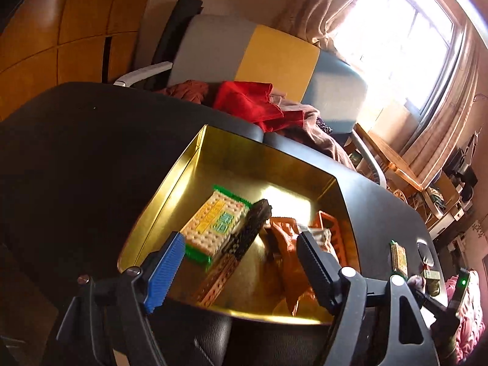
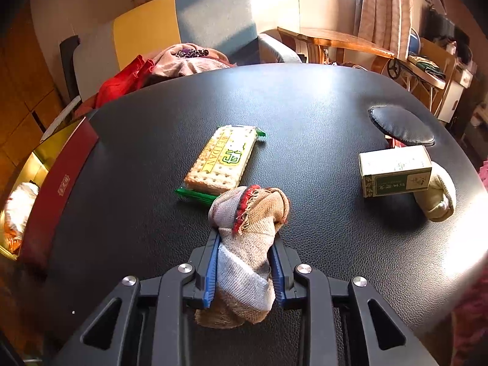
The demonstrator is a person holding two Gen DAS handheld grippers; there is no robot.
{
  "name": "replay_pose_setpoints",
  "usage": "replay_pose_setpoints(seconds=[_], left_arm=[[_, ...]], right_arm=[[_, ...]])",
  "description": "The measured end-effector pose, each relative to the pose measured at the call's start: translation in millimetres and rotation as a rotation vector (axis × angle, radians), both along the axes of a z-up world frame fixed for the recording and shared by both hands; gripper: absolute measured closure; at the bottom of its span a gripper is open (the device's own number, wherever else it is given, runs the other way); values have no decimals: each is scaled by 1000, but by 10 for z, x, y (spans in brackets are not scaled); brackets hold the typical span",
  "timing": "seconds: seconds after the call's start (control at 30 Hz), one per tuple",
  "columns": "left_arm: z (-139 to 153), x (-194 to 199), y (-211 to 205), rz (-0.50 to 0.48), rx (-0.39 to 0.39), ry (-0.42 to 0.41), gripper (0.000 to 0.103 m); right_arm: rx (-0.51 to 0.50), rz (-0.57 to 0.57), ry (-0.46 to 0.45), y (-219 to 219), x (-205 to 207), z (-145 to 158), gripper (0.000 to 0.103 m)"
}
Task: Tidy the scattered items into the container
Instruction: 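Lower the snack bag into the tray with the left tool while the right tool carries the sock there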
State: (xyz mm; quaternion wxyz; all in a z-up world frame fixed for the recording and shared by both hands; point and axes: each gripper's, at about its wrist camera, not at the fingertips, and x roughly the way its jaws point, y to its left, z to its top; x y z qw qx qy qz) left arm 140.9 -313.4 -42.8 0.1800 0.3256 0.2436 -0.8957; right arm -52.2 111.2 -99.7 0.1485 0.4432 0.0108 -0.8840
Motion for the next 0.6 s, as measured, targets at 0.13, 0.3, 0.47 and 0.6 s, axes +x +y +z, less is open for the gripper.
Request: replay_pose_setpoints(seconds=[0.13, 0.3, 0.47, 0.6], left_arm=[[-23, 128, 71, 13, 17, 7, 24], [-44, 212, 164, 11, 6, 0, 24], [-52, 295, 193, 13, 14, 1, 24], [-59, 367, 160, 31, 18, 4, 24]], right_arm=[[-49, 52, 26, -175, 58, 213, 73], [-139, 236, 86, -809, 202, 633, 73], [-269, 458, 45, -1716, 262, 880, 73], [-250, 605, 23, -2517, 409, 870, 73]])
